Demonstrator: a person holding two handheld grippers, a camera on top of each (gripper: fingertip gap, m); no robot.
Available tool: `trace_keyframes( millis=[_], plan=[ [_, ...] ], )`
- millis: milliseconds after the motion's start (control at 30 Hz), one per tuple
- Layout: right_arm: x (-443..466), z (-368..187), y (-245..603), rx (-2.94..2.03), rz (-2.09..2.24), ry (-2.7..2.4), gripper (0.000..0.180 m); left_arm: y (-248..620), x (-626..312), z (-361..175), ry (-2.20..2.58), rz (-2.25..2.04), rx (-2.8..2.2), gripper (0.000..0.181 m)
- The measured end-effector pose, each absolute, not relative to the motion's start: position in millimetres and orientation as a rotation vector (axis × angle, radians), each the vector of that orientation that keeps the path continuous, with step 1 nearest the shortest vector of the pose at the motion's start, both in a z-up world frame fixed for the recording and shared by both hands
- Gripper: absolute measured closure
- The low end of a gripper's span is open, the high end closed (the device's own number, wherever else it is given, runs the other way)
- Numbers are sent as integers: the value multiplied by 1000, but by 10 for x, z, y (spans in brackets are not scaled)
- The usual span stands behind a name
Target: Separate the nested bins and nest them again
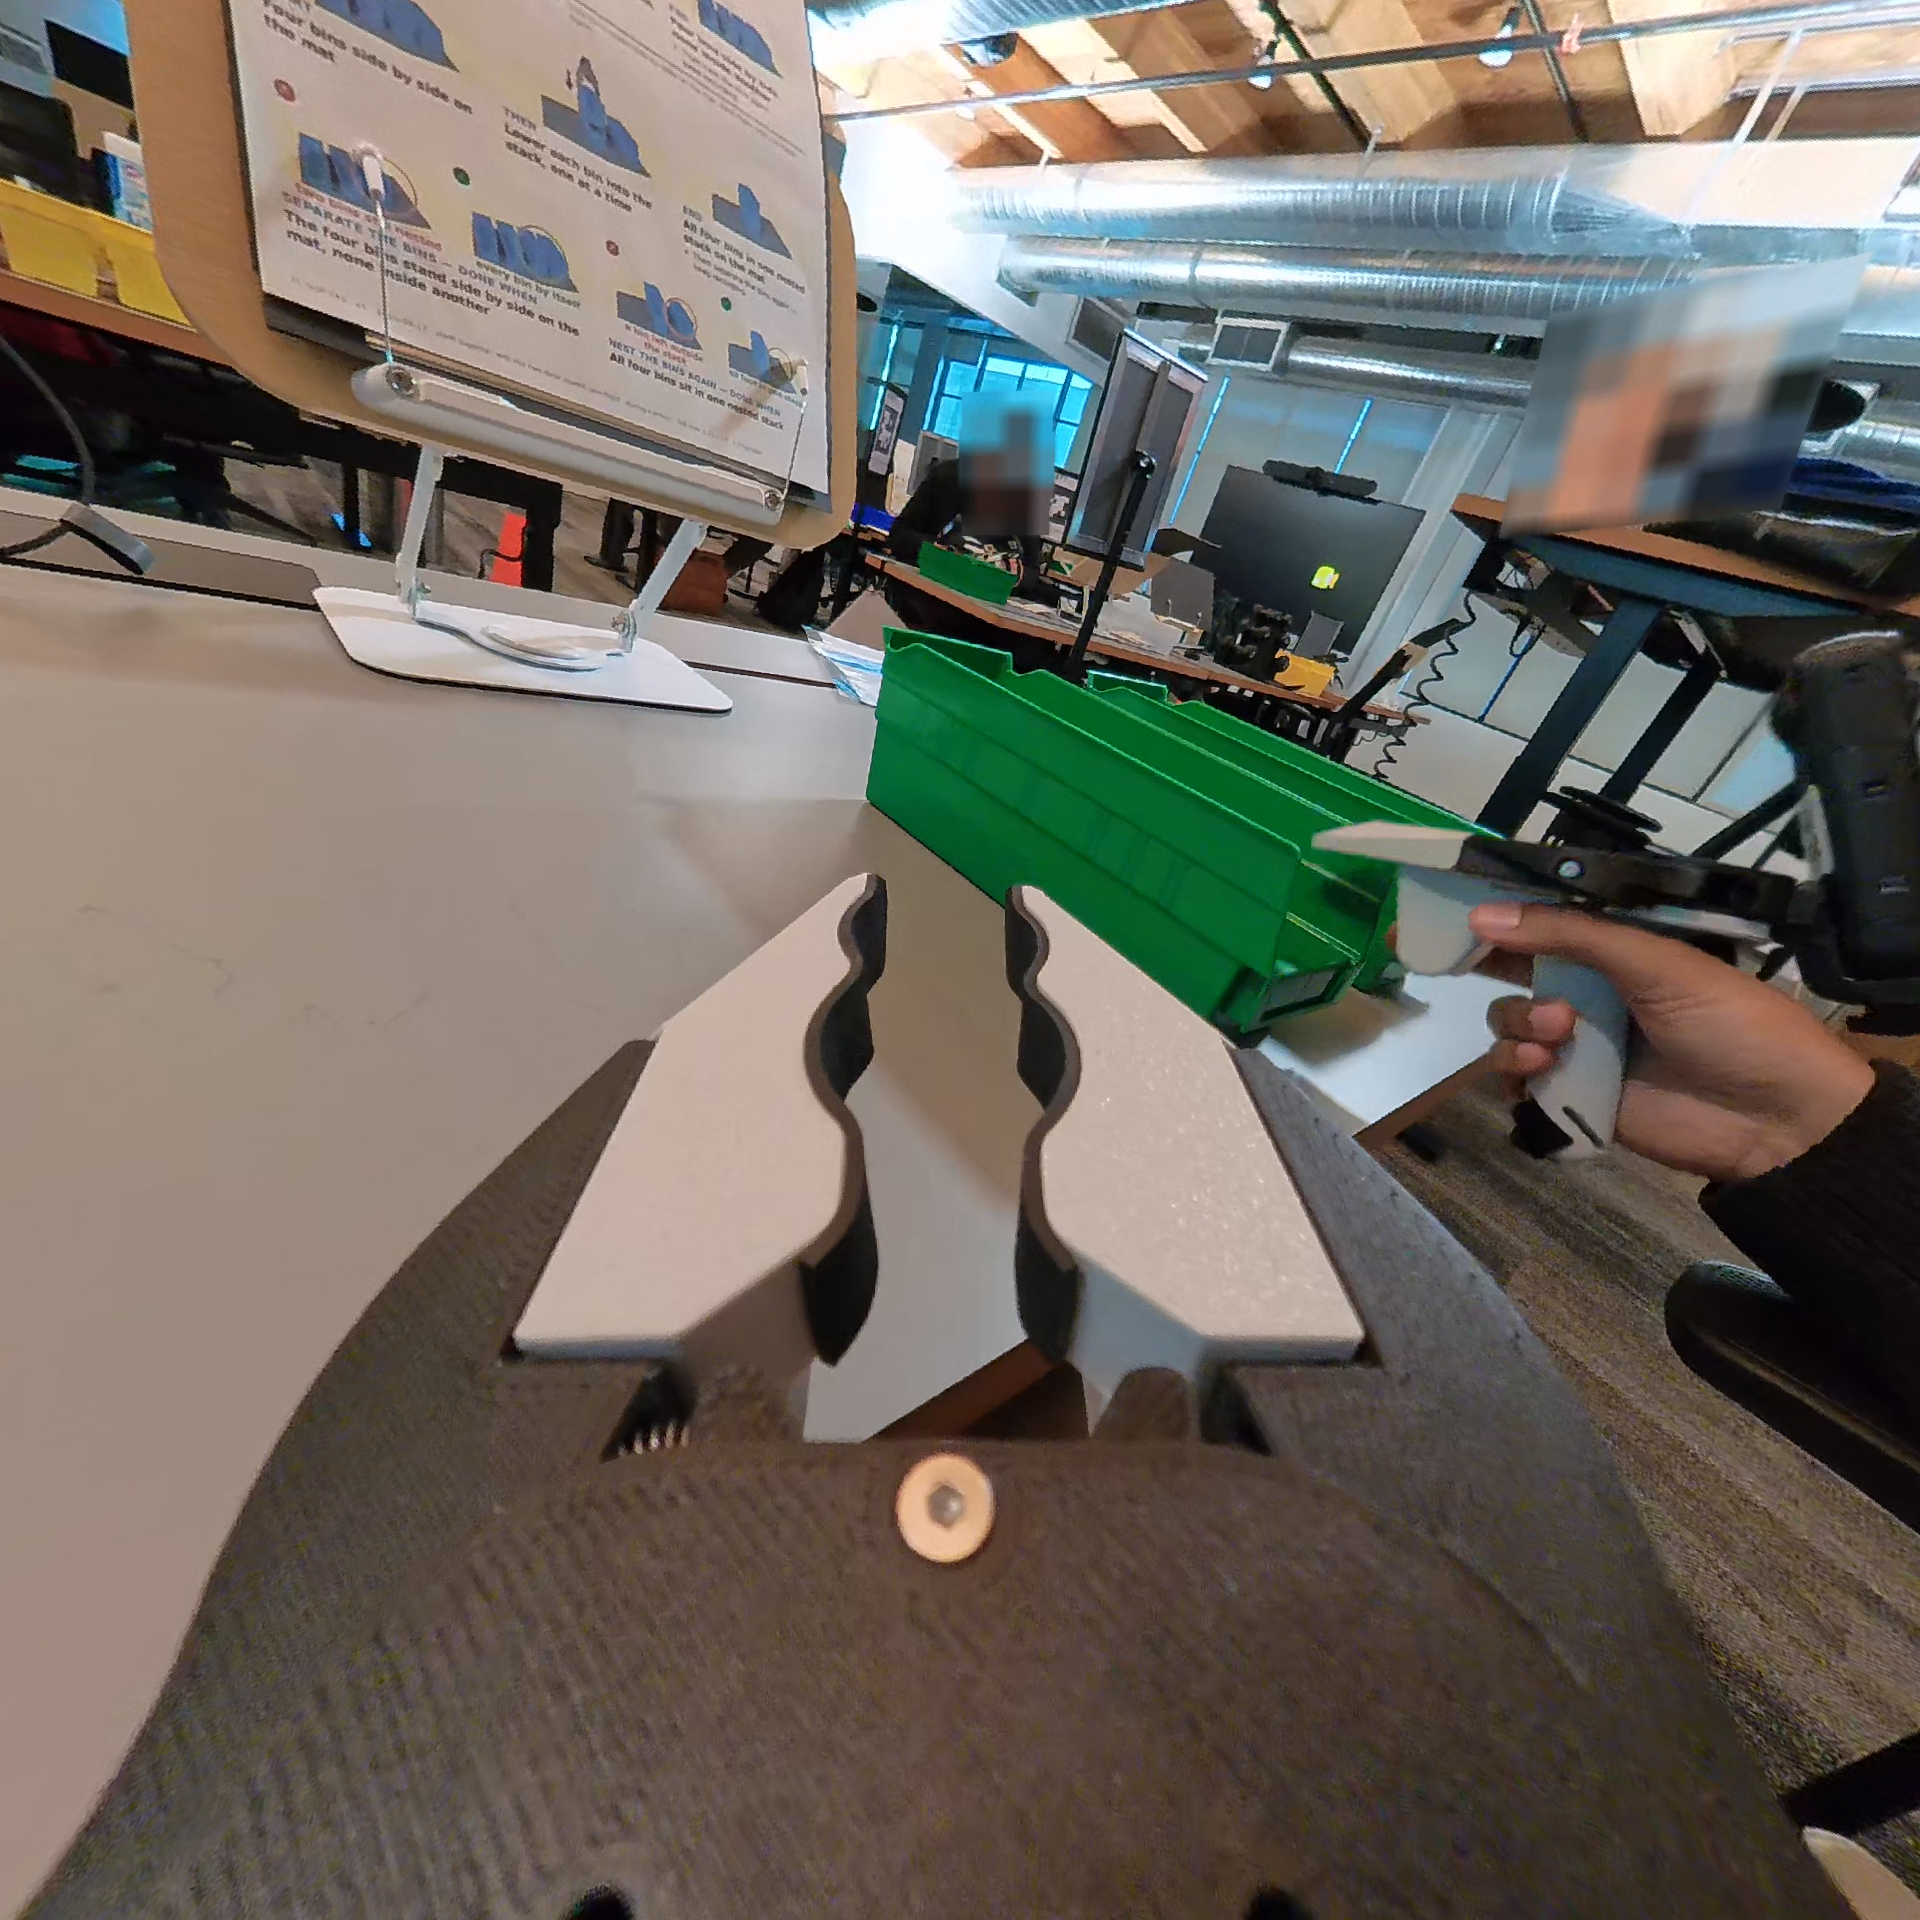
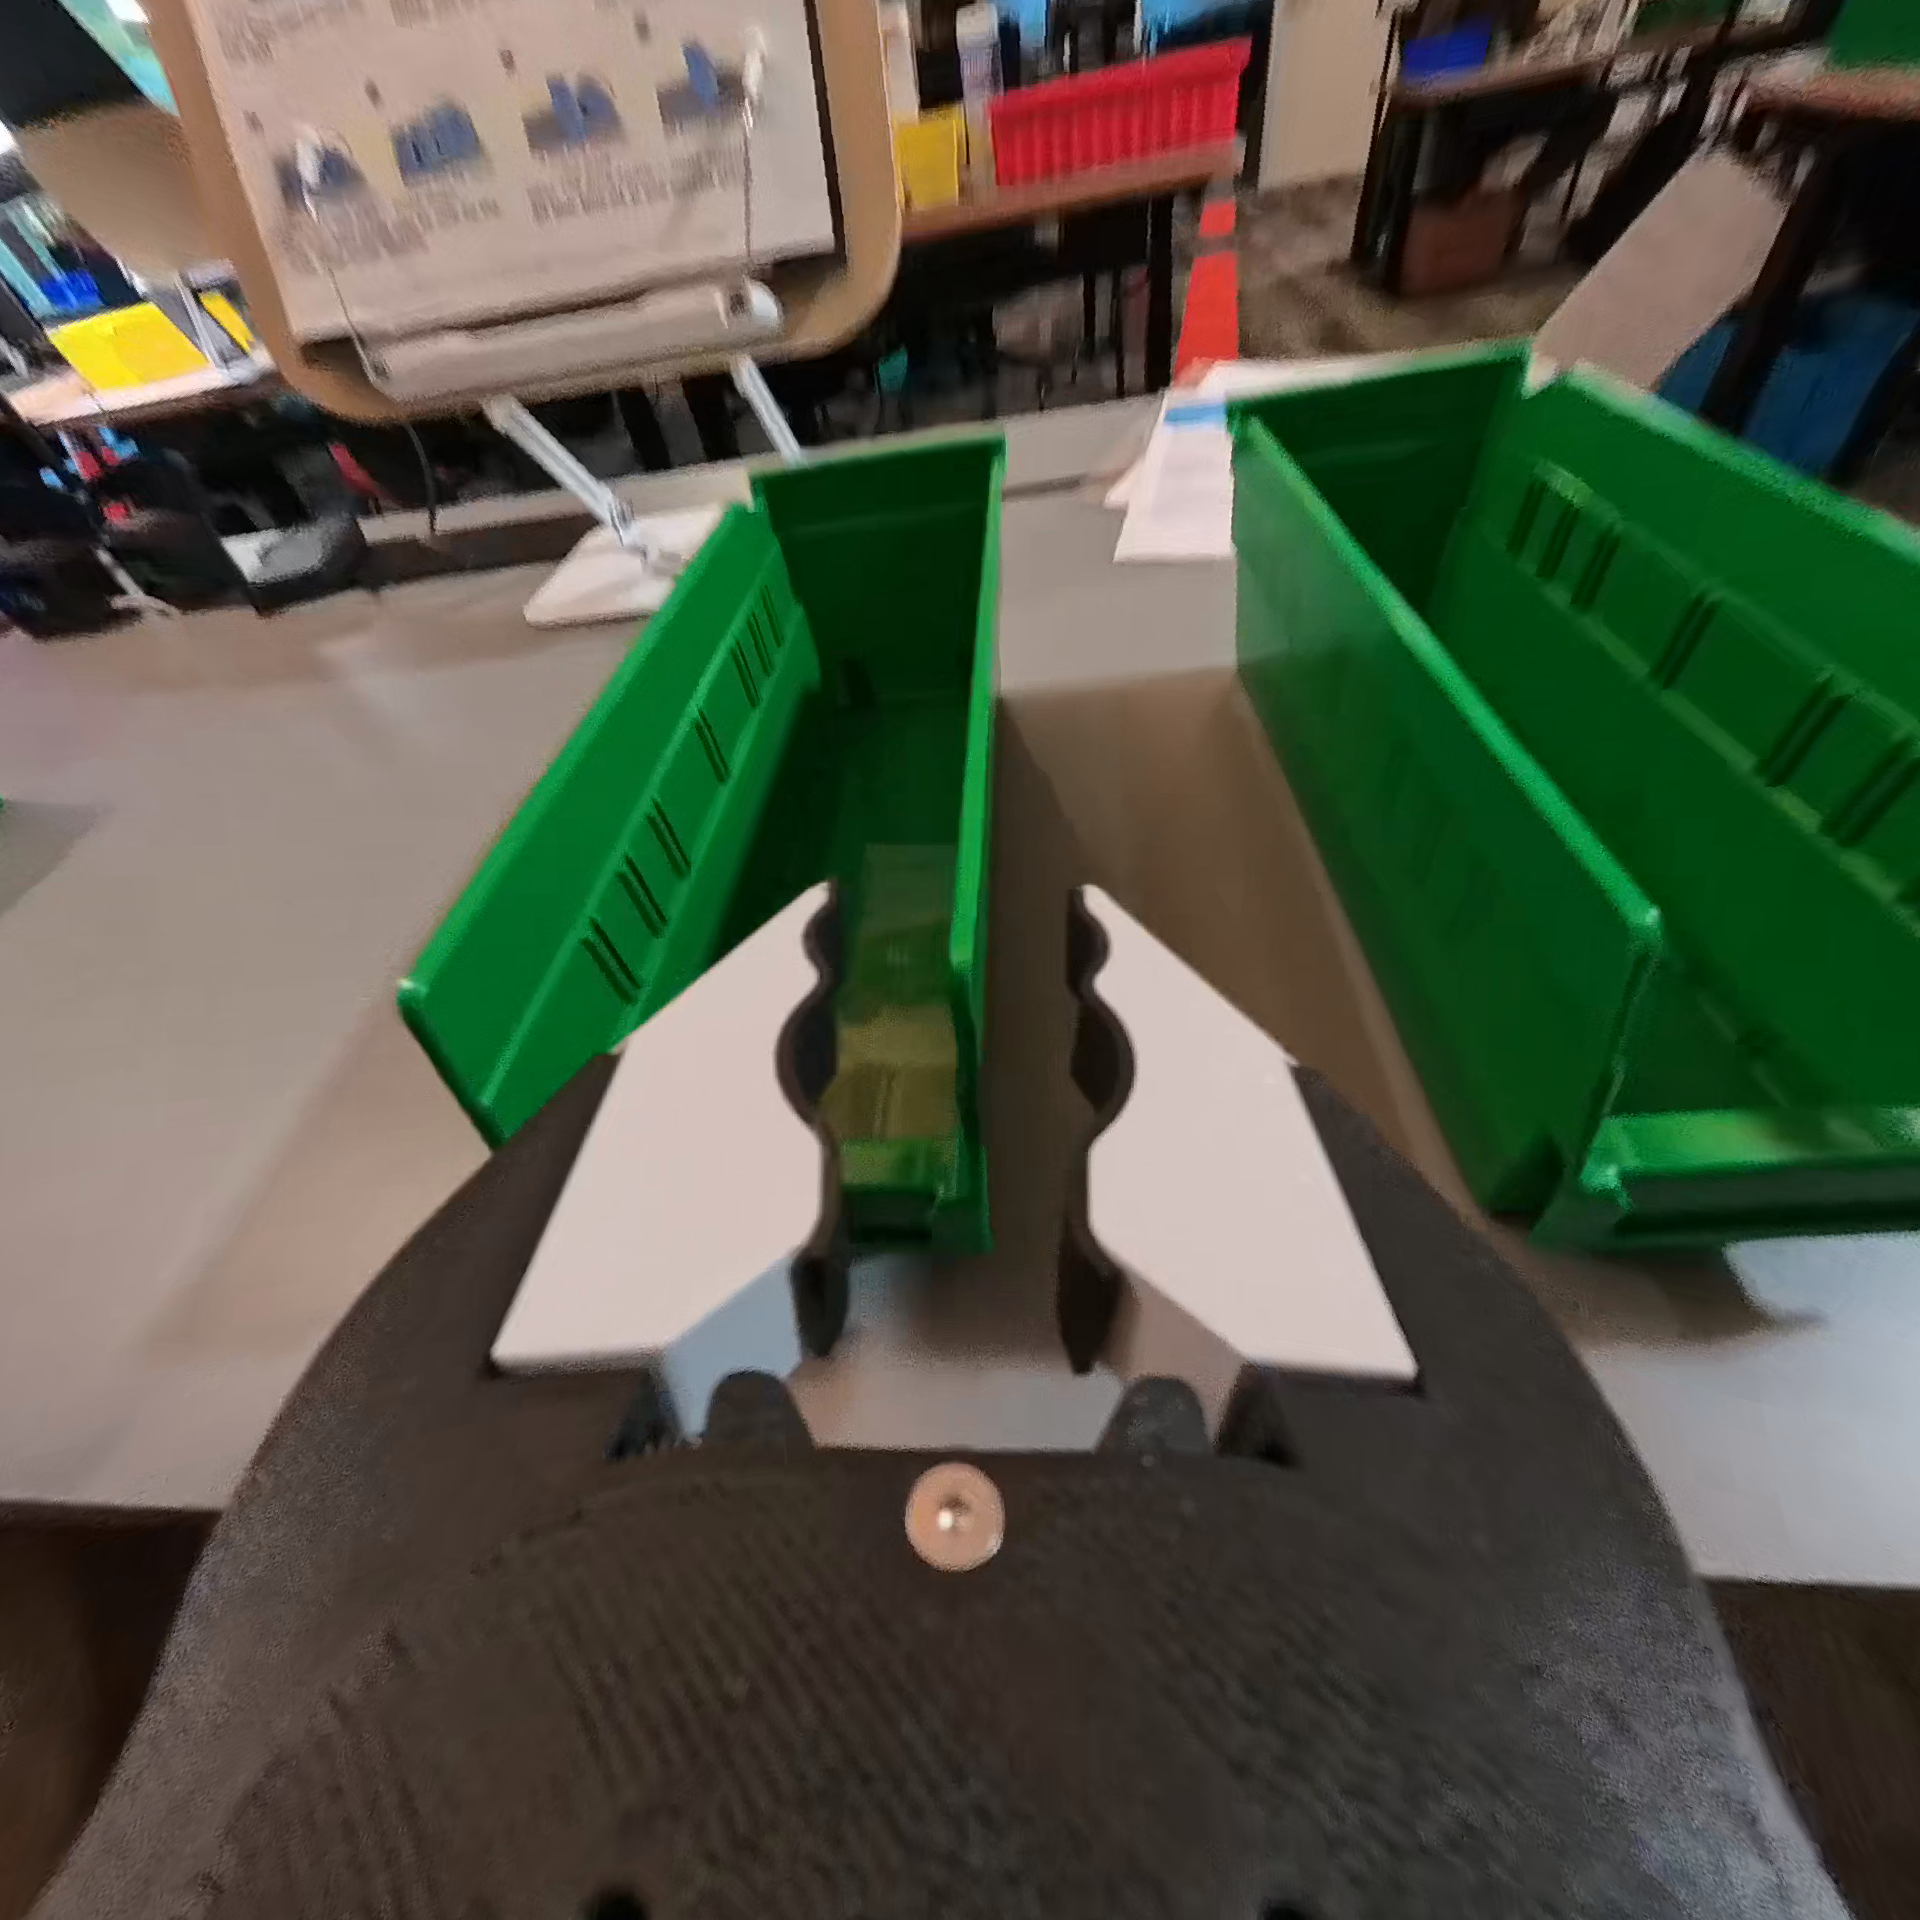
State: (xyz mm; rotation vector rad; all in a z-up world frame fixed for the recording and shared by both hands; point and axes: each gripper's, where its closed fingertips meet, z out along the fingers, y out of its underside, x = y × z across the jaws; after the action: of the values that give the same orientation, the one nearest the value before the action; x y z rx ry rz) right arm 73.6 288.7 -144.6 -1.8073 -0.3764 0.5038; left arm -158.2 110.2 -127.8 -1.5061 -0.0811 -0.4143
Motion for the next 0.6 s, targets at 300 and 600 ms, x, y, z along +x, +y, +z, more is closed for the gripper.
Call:
trace_keyframes(
  millis=[300, 600],
  plan=[
    [574, -497, 2425, -1230, 565, -456, 162, 1127, -1699, -1243, -64, -352, -1499, 158],
    [-40, -358, 1861, -1091, 776, -633, 172, 982, -2506, -843, -143, -155, -1364, 150]
  ],
)
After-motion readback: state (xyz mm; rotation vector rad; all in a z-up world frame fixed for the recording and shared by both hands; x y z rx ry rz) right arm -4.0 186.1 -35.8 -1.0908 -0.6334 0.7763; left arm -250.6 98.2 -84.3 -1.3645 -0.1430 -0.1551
